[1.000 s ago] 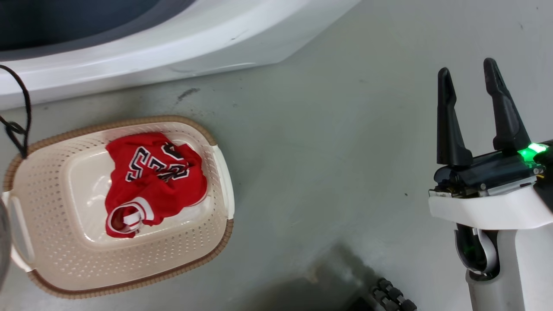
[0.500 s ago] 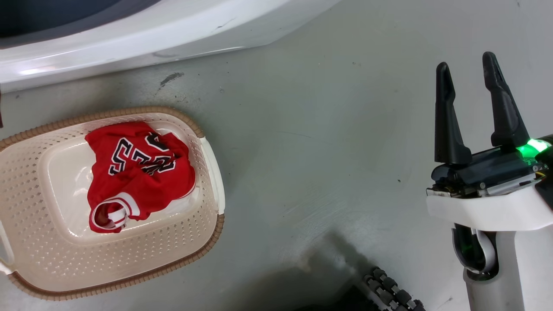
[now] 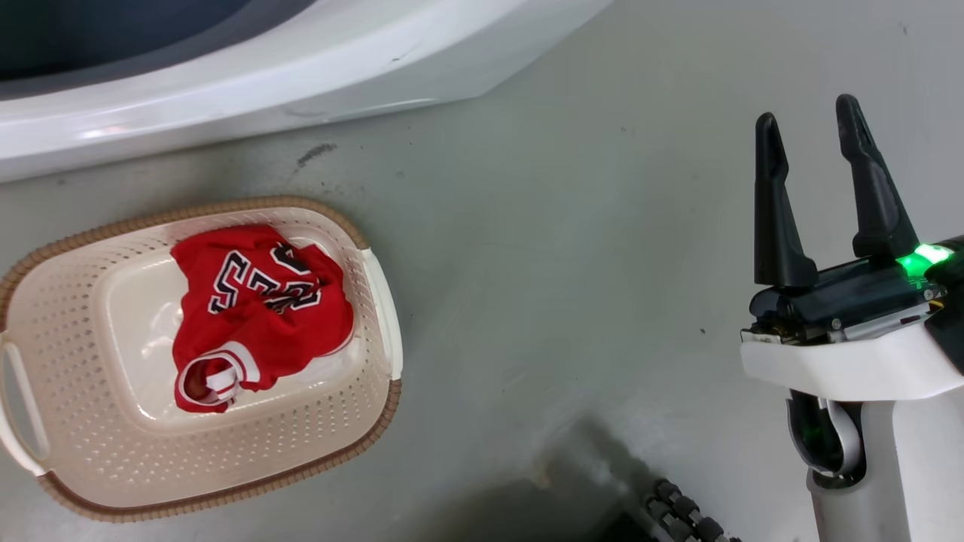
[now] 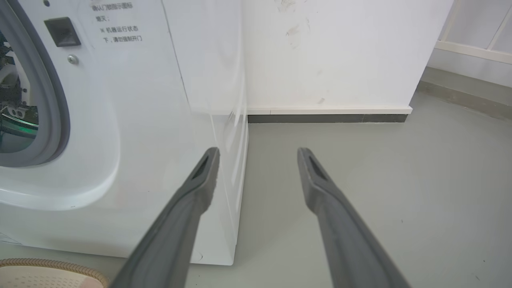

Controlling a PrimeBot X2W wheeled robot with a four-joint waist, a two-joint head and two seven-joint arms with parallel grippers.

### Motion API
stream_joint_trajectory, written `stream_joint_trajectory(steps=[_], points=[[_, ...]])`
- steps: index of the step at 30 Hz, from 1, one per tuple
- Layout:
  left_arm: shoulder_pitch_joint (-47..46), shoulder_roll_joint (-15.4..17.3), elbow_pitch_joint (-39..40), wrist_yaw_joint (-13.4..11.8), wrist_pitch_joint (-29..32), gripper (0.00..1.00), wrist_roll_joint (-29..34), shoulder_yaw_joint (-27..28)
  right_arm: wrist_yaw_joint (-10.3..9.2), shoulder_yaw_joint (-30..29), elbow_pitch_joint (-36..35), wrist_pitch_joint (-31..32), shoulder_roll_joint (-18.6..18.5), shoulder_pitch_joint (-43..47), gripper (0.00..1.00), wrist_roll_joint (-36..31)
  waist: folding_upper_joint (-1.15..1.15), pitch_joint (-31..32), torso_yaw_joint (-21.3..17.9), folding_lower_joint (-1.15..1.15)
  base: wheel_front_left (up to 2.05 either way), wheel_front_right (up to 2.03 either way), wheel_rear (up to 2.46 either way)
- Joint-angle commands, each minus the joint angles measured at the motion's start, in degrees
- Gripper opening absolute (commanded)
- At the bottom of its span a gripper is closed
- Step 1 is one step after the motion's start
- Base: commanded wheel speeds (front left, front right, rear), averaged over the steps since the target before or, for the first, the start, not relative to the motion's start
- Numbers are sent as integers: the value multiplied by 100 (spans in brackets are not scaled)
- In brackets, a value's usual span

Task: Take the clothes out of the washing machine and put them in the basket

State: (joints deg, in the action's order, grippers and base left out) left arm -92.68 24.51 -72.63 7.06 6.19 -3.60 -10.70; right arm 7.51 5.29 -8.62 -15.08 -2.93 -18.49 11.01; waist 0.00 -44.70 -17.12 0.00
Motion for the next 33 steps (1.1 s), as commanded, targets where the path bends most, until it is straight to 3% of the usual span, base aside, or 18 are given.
stream_joint_trajectory(steps=[1,12,21,33], points=[[120,-36,-17,13,-87,0,-27,-19,-4,-3,20,-14,9,36,100,-40,0,90,35,0,0,0,0],[864,-469,-16,35,-1111,0,-368,-172,-4,-26,204,-14,9,290,100,-195,0,906,348,0,0,0,0],[2021,-837,198,35,-1873,0,-961,-555,-4,-107,365,-14,7,621,100,-426,0,1778,674,0,0,0,0],[3557,-838,1402,36,-2144,0,-1717,-1077,-4,-109,494,-14,7,1093,100,-547,0,2742,1076,0,0,0,0]])
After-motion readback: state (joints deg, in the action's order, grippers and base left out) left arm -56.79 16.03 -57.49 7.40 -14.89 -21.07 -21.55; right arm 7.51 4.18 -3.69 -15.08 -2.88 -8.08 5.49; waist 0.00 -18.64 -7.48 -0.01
